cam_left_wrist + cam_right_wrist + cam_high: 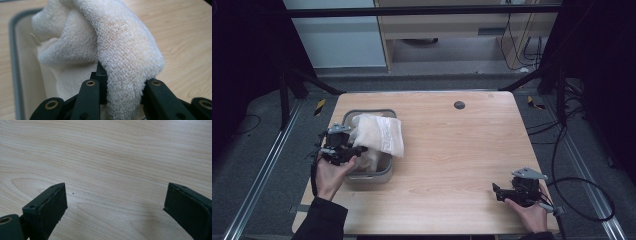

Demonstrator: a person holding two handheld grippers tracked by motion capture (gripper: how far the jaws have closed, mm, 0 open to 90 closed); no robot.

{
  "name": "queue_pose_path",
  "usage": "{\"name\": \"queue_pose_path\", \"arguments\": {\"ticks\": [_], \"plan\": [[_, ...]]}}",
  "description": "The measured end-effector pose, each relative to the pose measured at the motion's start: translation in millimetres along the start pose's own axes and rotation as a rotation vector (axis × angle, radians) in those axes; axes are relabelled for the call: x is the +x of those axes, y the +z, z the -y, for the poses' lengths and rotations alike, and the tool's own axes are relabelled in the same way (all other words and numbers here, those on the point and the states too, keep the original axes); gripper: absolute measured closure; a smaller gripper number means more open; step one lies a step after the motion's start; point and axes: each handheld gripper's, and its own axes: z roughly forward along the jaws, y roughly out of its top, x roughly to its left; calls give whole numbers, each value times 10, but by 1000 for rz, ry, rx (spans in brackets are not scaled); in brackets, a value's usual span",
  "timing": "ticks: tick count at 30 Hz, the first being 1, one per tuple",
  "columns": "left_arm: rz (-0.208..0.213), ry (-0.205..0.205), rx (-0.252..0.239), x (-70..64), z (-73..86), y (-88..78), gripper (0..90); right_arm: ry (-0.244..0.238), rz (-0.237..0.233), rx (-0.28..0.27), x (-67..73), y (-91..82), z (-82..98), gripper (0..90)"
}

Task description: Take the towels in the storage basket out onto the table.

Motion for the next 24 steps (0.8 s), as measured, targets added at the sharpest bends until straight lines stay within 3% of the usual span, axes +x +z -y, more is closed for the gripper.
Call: {"name": "queue_pose_path", "arguments": {"ticks": [8,24], "plan": [[3,0,-53,39,-122,-148,737,3,0,1,-1,-3,-1,45],[8,17,-135,-11,-401,-456,741,2,2,-1,-4,-1,0,46]]}}
